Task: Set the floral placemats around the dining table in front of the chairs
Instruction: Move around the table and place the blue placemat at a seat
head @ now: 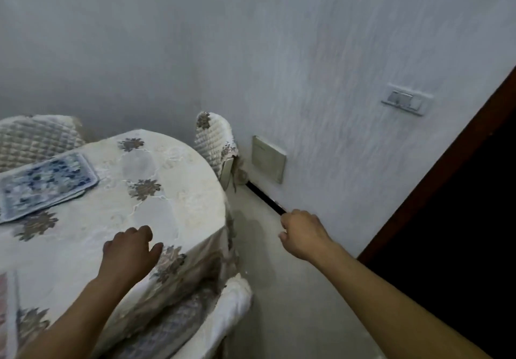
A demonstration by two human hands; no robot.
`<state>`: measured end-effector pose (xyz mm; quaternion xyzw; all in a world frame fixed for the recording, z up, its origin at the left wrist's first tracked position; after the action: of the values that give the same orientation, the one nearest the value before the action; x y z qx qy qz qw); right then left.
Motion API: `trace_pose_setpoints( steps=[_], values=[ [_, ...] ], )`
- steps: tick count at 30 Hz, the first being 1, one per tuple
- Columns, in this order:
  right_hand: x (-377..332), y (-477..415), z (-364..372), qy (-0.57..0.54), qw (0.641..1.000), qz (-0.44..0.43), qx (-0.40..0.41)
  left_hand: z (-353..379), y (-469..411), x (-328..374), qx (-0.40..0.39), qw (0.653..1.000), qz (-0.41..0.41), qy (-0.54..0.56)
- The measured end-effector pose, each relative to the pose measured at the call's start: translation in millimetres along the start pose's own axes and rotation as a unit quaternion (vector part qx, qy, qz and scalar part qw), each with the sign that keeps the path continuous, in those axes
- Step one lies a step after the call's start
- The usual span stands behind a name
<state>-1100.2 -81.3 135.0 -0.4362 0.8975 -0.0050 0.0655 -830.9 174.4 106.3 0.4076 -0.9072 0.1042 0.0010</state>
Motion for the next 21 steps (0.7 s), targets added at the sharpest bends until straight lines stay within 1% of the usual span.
trace_pose_setpoints(
  steps=[3, 6, 10, 13, 17, 21],
  values=[
    [45, -26, 3, 0.011, 1.000, 0.023, -0.017, 26, -42, 34, -0.031, 0.999, 0.005, 0.004],
    [84, -57, 5, 0.018, 0.999, 0.033, -0.013, 41, -80, 69, -0.043, 0.999, 0.026, -0.014],
    [120, -104, 12, 0.025, 0.999, 0.021, -0.015, 51, -117, 115, -0.054, 0.997, 0.034, -0.052],
    [145, -148, 24, 0.025, 0.999, -0.009, -0.029, 62, -140, 148, -0.063, 0.994, 0.028, -0.081],
    [183, -220, 41, 0.019, 0.996, -0.076, -0.038, 76, -169, 191, -0.073, 0.990, -0.025, -0.115],
    [209, -291, 43, 0.010, 0.988, -0.144, -0.053, 76, -192, 227, -0.069, 0.986, -0.094, -0.122]
  ],
)
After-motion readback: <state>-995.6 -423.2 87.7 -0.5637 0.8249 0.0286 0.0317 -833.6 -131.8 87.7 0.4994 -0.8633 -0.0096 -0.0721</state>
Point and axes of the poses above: each hand's wrist, its own y-axis away from the middle knuckle, its own z-axis out of the palm, x = y × z, the point moved 1 cm from there along -y, towards the middle knuckle, and after that the axes turned 8 degrees about x, right-handed, at the moved point
